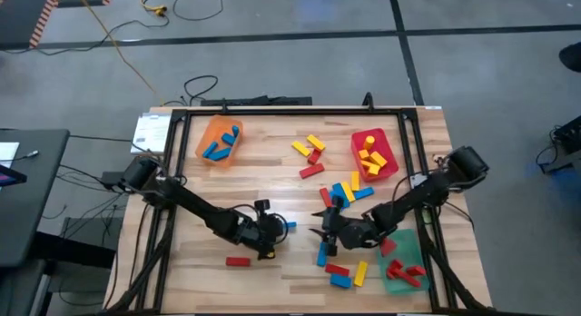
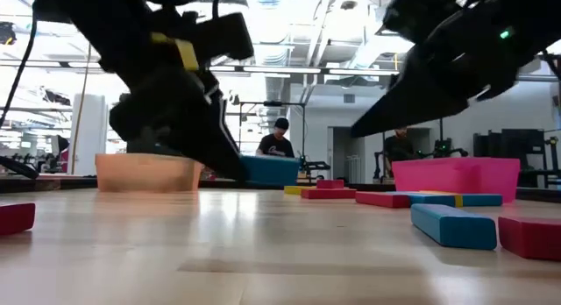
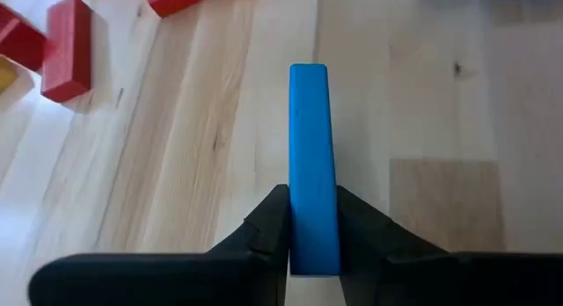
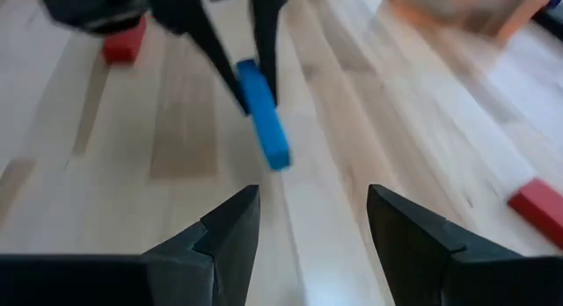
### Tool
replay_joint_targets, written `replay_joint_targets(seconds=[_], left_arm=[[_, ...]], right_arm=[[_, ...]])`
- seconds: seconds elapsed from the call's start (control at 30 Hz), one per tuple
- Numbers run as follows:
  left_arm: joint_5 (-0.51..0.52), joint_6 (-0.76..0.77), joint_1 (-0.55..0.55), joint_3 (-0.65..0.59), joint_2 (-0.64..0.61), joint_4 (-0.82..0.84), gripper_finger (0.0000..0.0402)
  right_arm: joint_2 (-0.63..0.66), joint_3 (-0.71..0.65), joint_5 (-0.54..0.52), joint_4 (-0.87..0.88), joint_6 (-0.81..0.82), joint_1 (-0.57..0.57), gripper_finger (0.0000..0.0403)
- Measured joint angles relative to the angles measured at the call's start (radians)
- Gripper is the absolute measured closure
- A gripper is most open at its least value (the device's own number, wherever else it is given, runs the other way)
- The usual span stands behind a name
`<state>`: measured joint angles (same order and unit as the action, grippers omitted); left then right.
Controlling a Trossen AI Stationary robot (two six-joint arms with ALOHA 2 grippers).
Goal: Sort blocks
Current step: Put the blue rectangle block into the orange bin
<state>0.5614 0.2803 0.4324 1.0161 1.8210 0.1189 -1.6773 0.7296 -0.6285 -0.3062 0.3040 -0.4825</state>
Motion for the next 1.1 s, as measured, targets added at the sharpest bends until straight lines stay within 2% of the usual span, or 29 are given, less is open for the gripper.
replay_joint_targets(seconds=[0.2, 0.37, 0.77, 0.9, 1.1], left_arm=[[-0.056, -0.051, -0.007, 0.0, -0.053, 0.005, 0.0345], [-0.099, -0.082, -0.023, 0.0, -0.077, -0.009, 0.0345], [-0.217, -0.139, -0.061, 0.002, -0.08, -0.106, 0.0345], [-0.231, -0.146, -0.061, 0.002, -0.08, -0.104, 0.0345], [-0.235, -0.142, -0.067, 0.003, -0.081, -0.071, 0.0345]], right_arm=[[-0.061, 0.0, 0.0, -0.2, -0.121, 0.039, 0.0177], [-0.092, 0.003, 0.059, -0.309, -0.226, 0.041, 0.0177], [-0.201, 0.092, 0.09, -0.3, -0.286, 0.05, 0.0181], [-0.207, 0.098, 0.089, -0.274, -0.271, 0.053, 0.0211], [-0.207, 0.098, 0.09, -0.274, -0.271, 0.052, 0.029]])
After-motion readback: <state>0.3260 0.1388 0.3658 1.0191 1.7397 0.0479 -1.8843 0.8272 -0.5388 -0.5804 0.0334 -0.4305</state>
